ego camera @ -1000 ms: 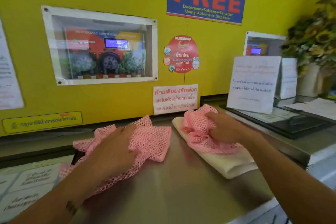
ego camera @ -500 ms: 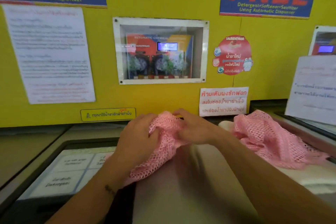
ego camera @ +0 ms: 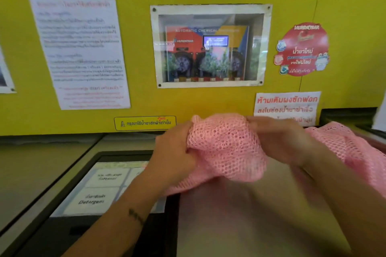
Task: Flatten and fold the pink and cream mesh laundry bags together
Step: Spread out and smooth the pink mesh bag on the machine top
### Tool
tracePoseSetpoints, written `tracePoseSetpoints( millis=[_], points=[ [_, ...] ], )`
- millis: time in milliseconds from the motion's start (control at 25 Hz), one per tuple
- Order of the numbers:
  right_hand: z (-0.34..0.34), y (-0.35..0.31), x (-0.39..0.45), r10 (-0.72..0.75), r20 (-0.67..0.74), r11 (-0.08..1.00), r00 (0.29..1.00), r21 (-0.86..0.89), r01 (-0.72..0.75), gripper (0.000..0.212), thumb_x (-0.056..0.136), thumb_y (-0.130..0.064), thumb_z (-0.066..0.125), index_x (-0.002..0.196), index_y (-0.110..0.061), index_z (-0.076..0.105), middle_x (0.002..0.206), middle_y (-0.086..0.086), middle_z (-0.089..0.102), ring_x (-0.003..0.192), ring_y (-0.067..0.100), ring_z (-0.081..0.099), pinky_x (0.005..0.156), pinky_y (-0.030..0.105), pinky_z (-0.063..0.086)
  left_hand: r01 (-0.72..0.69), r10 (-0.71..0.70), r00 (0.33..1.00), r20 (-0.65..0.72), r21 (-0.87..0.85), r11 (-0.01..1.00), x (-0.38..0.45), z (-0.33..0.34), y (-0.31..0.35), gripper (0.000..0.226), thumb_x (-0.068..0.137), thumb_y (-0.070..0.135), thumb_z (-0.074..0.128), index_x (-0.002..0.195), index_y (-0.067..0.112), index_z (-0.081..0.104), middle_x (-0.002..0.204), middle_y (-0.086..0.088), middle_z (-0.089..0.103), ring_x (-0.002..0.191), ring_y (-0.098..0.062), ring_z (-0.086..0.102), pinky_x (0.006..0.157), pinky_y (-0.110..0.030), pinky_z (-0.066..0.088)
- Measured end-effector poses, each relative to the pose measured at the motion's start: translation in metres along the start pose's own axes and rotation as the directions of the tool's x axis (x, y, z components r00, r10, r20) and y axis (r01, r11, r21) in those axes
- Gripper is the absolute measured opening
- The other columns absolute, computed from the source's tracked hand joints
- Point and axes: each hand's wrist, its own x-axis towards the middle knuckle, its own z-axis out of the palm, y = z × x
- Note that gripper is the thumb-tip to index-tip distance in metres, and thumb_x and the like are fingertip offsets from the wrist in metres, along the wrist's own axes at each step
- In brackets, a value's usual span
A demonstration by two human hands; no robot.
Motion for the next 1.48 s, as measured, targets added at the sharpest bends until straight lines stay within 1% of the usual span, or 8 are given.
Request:
tracePoseSetpoints(
  millis=[160,400,520,680,880,1080,1240,1480],
  points=[
    [-0.010,-0.005,0.000,-0.082,-0.265,0.990,0.961,0.090,0.110,0.023,0.080,-0.036,0.061,0.082,-0.013,0.061,0.073,0.004,0.069,0.066,0.019,0.062,0.063,0.033,0.042,-0.057,0.057,0.998,-0.030,-0.015,0.998,0.000,-0.003,0.018,0.045,0.062,0.019,0.066,0.105,0.030,0.057,0.100,0.004,0.058,0.095,-0.021,0.056,0.081,-0.042,0.047],
    [-0.002,0.005,0.001,0.074,-0.247,0.950,0.966,-0.278,-0.144,0.029,0.075,-0.026,0.071,0.104,-0.025,0.075,0.097,0.001,0.074,0.093,0.021,0.068,0.083,0.039,0.050,0.367,0.072,0.752,0.655,-0.507,0.780,-0.005,-0.038,0.032,0.065,0.063,0.035,0.084,0.123,0.028,0.060,0.117,-0.005,0.067,0.105,-0.021,0.065,0.090,-0.036,0.051],
    [0.003,0.001,0.000,0.091,-0.208,0.966,0.974,-0.220,-0.137,0.028,0.087,-0.011,0.063,0.112,-0.021,0.073,0.103,0.009,0.075,0.092,0.024,0.070,0.087,0.042,0.052,0.371,-0.076,0.888,0.453,-0.608,0.702,0.001,-0.043,0.023,0.042,0.065,0.041,0.084,0.097,0.017,0.068,0.082,-0.014,0.072,0.080,-0.025,0.070,0.082,-0.037,0.054],
    [0.021,0.002,-0.005,0.181,-0.064,0.756,0.981,-0.629,-0.180,0.050,0.086,-0.011,0.060,0.130,-0.034,0.060,0.123,-0.005,0.066,0.109,0.012,0.063,0.097,0.037,0.050,0.164,-0.151,0.979,0.138,-0.083,0.983,-0.001,-0.019,0.000,0.012,0.089,0.021,0.066,0.100,0.027,0.065,0.100,0.008,0.073,0.096,-0.007,0.068,0.097,-0.045,0.051],
    [0.036,0.005,-0.009,0.377,-0.016,0.469,0.926,-0.859,-0.206,0.074,0.088,-0.019,0.059,0.150,-0.043,0.027,0.151,-0.006,0.040,0.130,0.015,0.044,0.093,0.027,0.036,0.150,-0.300,0.789,0.536,0.304,0.941,-0.012,0.007,-0.007,0.062,0.089,0.062,0.043,0.146,0.036,0.039,0.149,0.014,0.039,0.135,-0.009,0.037,0.113,-0.035,0.028],
    [0.009,0.016,-0.006,0.181,-0.306,0.228,0.935,-0.911,-0.342,0.055,0.086,-0.023,0.061,0.138,-0.035,0.047,0.143,-0.001,0.052,0.123,0.022,0.053,0.105,0.040,0.042,0.297,-0.581,0.740,0.340,0.610,0.735,-0.005,-0.004,-0.048,0.078,0.083,0.069,0.023,0.152,0.033,0.023,0.162,-0.007,0.022,0.146,-0.033,0.024,0.116,-0.057,0.020],
    [-0.002,0.018,-0.001,-0.114,-0.469,0.283,0.876,-0.861,-0.423,0.019,0.084,-0.008,0.056,0.083,-0.027,0.059,0.090,0.001,0.065,0.078,0.018,0.059,0.076,0.042,0.055,0.418,-0.687,0.708,0.163,0.687,0.594,-0.010,-0.024,-0.046,0.064,0.092,0.050,0.041,0.150,0.026,0.028,0.160,-0.013,0.021,0.142,-0.039,0.027,0.115,-0.060,0.021],
    [0.032,0.021,0.003,-0.215,-0.225,0.544,0.950,-0.836,-0.075,0.038,0.090,-0.035,0.063,0.127,-0.034,0.055,0.118,-0.006,0.058,0.107,0.011,0.055,0.086,0.032,0.044,0.335,-0.363,0.929,0.070,0.256,0.907,-0.002,-0.032,-0.011,0.039,0.092,0.033,0.057,0.130,0.034,0.049,0.111,0.004,0.064,0.102,-0.023,0.063,0.089,-0.041,0.052]
  ],
)
